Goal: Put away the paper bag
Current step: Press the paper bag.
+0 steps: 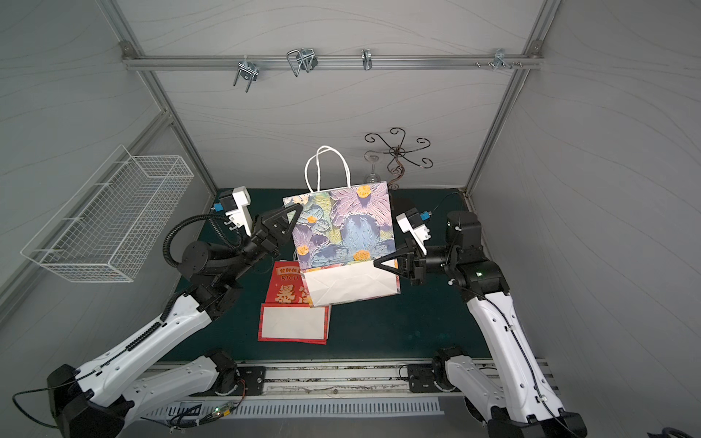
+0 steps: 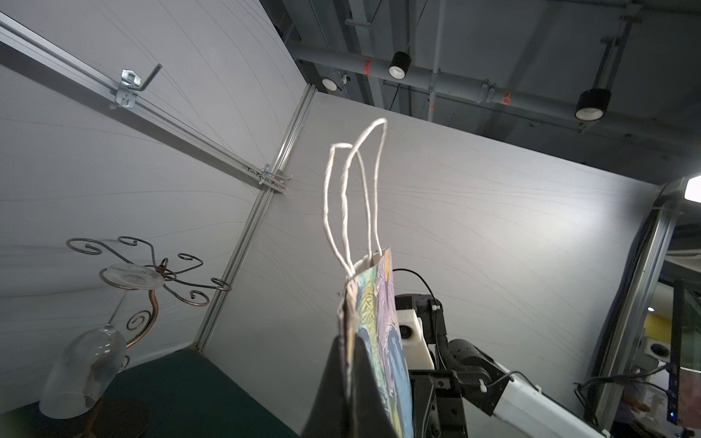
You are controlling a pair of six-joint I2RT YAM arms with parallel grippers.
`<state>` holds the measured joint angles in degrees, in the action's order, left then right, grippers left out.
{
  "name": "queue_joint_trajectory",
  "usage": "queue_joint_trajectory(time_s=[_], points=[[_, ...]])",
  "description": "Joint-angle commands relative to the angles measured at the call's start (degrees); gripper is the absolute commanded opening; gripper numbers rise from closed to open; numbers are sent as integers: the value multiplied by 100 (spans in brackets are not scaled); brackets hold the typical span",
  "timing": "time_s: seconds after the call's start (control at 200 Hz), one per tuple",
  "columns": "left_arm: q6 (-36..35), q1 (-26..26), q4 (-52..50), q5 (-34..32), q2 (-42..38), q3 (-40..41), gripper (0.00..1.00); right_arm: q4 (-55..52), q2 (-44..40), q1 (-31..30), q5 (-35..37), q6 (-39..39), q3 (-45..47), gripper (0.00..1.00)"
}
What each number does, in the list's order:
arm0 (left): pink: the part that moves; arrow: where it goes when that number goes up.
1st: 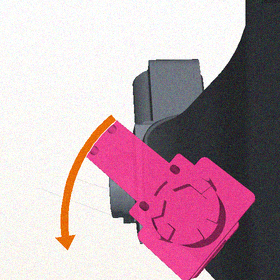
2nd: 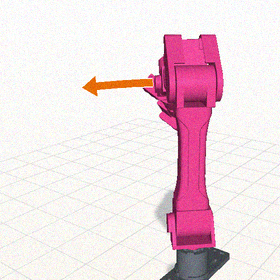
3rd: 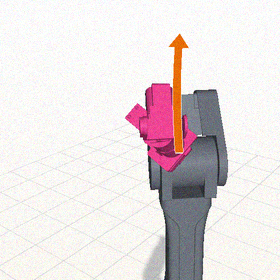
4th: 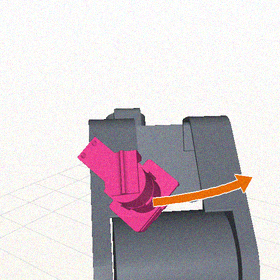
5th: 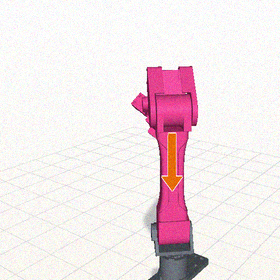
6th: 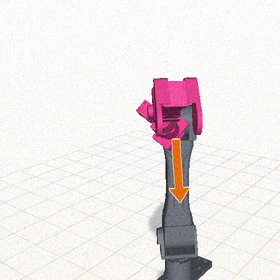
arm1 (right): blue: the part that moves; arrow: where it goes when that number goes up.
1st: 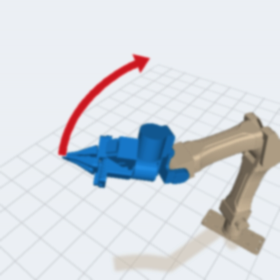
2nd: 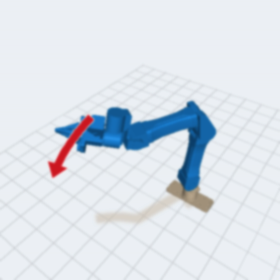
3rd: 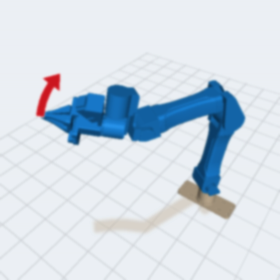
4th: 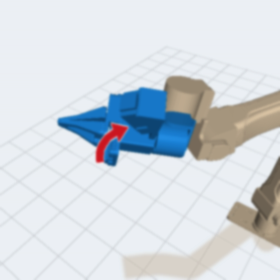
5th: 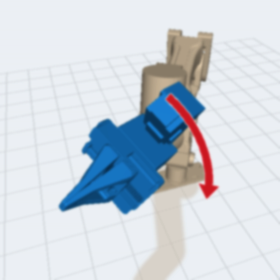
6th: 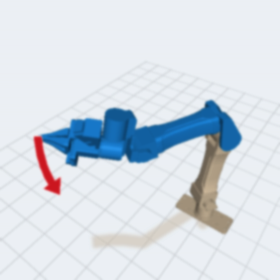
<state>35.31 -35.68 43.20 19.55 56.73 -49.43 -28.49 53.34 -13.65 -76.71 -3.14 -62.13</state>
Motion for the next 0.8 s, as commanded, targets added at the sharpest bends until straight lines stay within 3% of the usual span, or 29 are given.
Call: queue_joint_trajectory(time_s=[0.0,0.03,0.115,0.13,0.16,0.17,0.34,0.535,0.67,0.795], points=[[-54,34,585,-390,-39,-136,0,-132,-43,-64,-75,4,8,0],[-83,32,578,-388,-39,-140,1,-134,-33,-88,-60,-7,14,0],[-166,35,445,-486,-71,-112,47,-89,-31,-170,180,-52,46,0],[-199,32,394,-540,-95,-104,58,-73,-31,-184,266,-75,58,0],[-238,26,249,-722,-166,-79,95,-22,-27,-218,493,-148,82,0],[-242,30,177,-818,-198,-74,99,7,-26,-224,592,-182,97,0],[-648,27,-1228,-2807,-1144,429,100,701,-132,-648,2215,-1307,623,0],[-748,47,-3426,-4862,-2447,783,100,1157,-283,-2133,4285,-2275,1053,0],[-633,44,-4903,-5687,-3106,658,99,1357,43,-3059,5328,-2810,995,0],[-600,45,-5860,-6170,-3569,545,99,1807,606,-3569,5727,-3360,958,0]])
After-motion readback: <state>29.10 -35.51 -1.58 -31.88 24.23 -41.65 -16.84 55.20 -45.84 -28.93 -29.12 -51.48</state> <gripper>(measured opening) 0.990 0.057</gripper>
